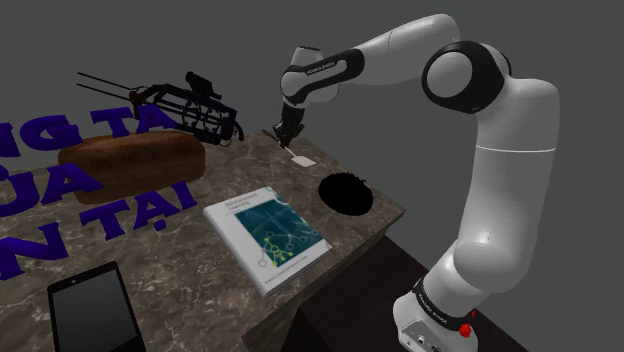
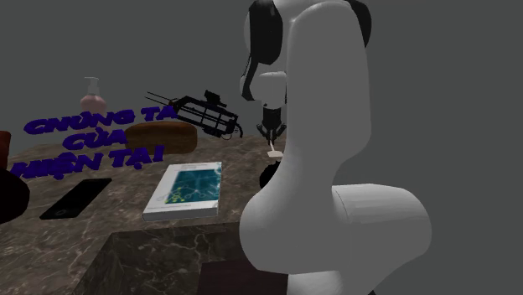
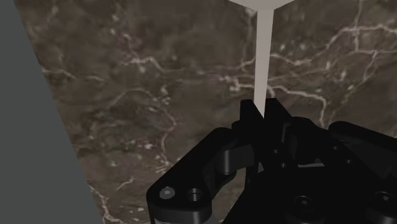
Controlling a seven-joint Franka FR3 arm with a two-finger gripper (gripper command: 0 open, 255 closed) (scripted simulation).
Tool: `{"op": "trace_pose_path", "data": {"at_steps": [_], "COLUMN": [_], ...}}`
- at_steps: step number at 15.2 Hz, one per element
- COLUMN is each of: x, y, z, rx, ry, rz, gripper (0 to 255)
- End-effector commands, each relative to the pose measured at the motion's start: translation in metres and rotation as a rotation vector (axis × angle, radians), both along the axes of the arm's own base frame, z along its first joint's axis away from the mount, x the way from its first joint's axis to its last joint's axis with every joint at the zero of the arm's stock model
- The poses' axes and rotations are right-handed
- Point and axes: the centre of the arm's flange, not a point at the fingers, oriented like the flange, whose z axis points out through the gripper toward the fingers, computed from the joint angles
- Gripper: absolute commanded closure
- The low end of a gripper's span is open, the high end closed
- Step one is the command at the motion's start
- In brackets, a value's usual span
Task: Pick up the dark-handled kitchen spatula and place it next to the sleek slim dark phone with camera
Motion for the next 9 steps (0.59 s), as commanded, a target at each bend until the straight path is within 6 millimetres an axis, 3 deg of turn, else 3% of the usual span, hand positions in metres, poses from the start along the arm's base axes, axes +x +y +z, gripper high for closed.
{"op": "trace_pose_path", "data": {"at_steps": [1, 3, 9], "x": [0.000, 0.000, 0.000], "y": [0.000, 0.000, 0.000], "z": [0.000, 0.000, 0.032], "rx": [0.000, 0.000, 0.000], "ry": [0.000, 0.000, 0.000], "rz": [0.000, 0.000, 0.000], "gripper": [255, 255, 255]}}
